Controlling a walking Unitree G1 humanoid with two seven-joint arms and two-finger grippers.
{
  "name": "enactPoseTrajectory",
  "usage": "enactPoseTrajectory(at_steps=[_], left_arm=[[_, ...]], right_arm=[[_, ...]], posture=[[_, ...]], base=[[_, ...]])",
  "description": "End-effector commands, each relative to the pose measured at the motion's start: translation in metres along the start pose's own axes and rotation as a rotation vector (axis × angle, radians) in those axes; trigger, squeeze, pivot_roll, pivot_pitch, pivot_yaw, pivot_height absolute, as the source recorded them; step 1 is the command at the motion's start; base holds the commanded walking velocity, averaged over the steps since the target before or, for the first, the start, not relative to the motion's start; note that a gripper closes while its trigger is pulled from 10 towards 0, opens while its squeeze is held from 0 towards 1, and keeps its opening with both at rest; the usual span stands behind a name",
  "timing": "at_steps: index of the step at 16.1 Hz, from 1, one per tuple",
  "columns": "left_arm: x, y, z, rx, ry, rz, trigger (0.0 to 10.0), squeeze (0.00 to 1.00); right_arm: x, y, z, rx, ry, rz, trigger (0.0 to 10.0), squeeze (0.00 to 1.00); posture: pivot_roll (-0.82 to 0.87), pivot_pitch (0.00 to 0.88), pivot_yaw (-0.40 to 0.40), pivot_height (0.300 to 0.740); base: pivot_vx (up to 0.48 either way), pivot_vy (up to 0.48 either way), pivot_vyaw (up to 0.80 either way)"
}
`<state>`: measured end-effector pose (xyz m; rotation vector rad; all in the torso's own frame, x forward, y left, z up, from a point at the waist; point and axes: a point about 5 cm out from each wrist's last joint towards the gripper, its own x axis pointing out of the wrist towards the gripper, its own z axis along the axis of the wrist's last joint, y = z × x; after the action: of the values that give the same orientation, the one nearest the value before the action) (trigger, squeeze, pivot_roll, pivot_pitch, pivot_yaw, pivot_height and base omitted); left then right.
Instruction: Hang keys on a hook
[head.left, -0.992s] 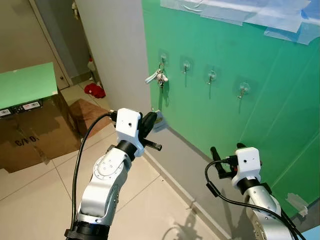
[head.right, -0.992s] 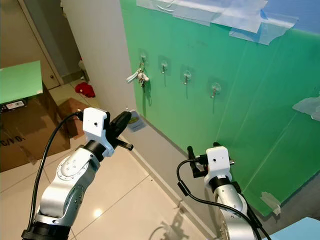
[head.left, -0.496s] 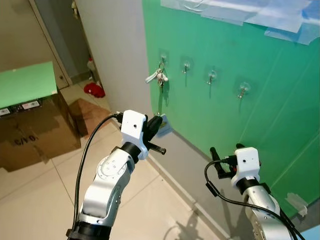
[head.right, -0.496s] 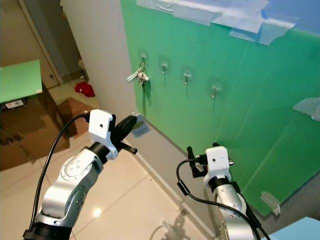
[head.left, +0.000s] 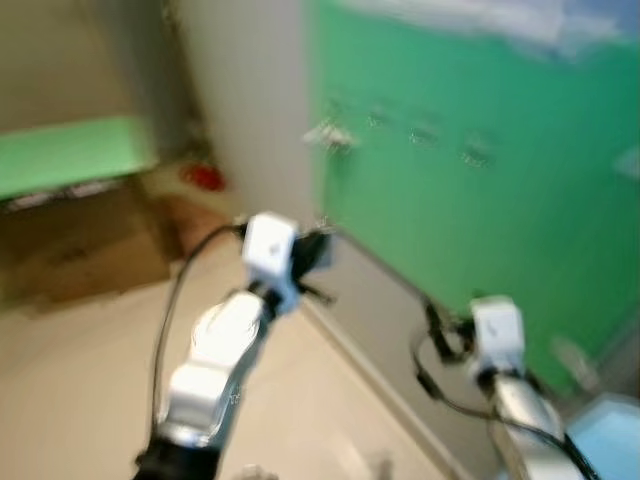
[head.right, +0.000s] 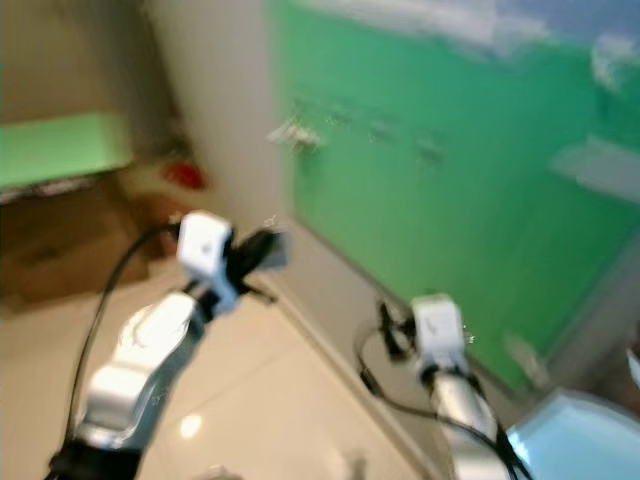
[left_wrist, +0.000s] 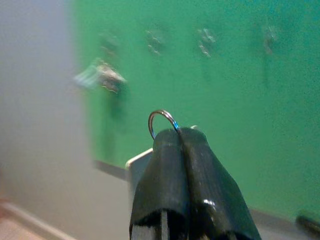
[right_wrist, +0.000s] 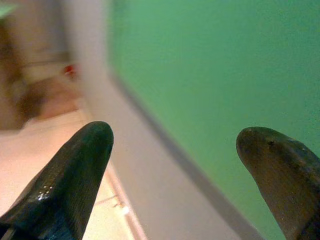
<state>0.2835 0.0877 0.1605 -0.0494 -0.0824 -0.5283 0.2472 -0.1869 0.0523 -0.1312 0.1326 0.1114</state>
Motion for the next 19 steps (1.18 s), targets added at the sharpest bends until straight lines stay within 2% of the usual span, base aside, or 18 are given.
enactPoseTrajectory(at_steps=[1,13,17,19], left_arm=[[-0.0032,0.0045,-0.0071,-0.009,0.034,0.017,0.0,0.0],[0.0011,0.0013,-0.0091,-0.007,0.048,0.026,0.0,0.0],[0.0008,0.0003,-0.0103,-0.036,0.052,0.028,0.0,0.0],[0.0008,0.0002,-0.0103,-0.047,0.05,0.028,0.0,0.0]], right_arm=[[0.005,0.0052,0.0069,0.01,-0.027,0.022,10.0,0.0],[0.0028,0.0051,0.0049,0.004,-0.015,0.031,10.0,0.0],[0.0014,0.0043,0.0039,-0.002,-0.01,0.037,10.0,0.0],[0.0013,0.0045,0.0027,-0.002,-0.006,0.038,10.0,0.0]], posture=[[-0.07,0.0,0.047,0.74],[-0.07,0.0,0.038,0.74],[-0.07,0.0,0.032,0.74],[-0.07,0.0,0.031,0.74]], base=[[0.0,0.0,0.0],[0.0,0.0,0.0],[0.0,0.0,0.0],[0.0,0.458,0.0]])
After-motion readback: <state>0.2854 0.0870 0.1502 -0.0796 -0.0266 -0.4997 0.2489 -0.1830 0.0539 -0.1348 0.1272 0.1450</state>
